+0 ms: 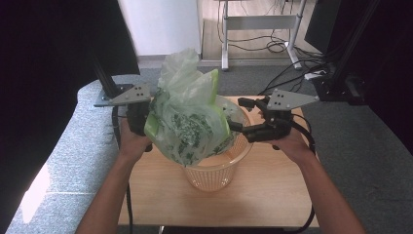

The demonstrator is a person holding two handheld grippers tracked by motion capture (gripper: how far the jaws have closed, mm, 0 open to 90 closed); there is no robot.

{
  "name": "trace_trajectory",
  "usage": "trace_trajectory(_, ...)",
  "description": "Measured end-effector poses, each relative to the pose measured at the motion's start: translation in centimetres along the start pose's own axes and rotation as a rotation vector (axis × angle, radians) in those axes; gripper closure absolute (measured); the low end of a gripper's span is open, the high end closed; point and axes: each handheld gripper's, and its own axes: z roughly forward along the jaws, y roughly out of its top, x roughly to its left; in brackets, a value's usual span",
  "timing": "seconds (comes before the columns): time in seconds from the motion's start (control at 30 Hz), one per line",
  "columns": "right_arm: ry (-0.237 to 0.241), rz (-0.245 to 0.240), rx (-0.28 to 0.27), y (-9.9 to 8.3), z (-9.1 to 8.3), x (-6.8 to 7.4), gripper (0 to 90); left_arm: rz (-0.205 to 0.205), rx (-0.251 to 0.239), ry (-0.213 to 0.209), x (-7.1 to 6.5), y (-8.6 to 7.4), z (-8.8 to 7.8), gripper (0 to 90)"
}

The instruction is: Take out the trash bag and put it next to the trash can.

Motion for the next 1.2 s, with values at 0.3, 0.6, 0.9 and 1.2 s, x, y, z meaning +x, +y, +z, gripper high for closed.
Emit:
trace_trajectory(0.3,0.069,-0.071,0.055,1.1,3.5,1.7,17.1,-0.002,0.005,-0.078,-1.0,0.8,2.6,89.6)
trace_trajectory(0.6,0.090,-0.104,0.039,1.1,5.5,2.9,50.9,-0.029,-0.011,-0.131,-1.0,0.5,3.9,89.5)
trace_trajectory(0.9,0.050,-0.122,0.017,0.7,5.1,2.9,86.5,-0.046,-0.045,-0.120,-0.6,0.1,3.3,77.0)
trace_trajectory(1.2,0.001,-0.109,0.003,0.8,3.1,2.0,87.8,-0.052,-0.066,0.016,0.1,0.0,1.1,45.4)
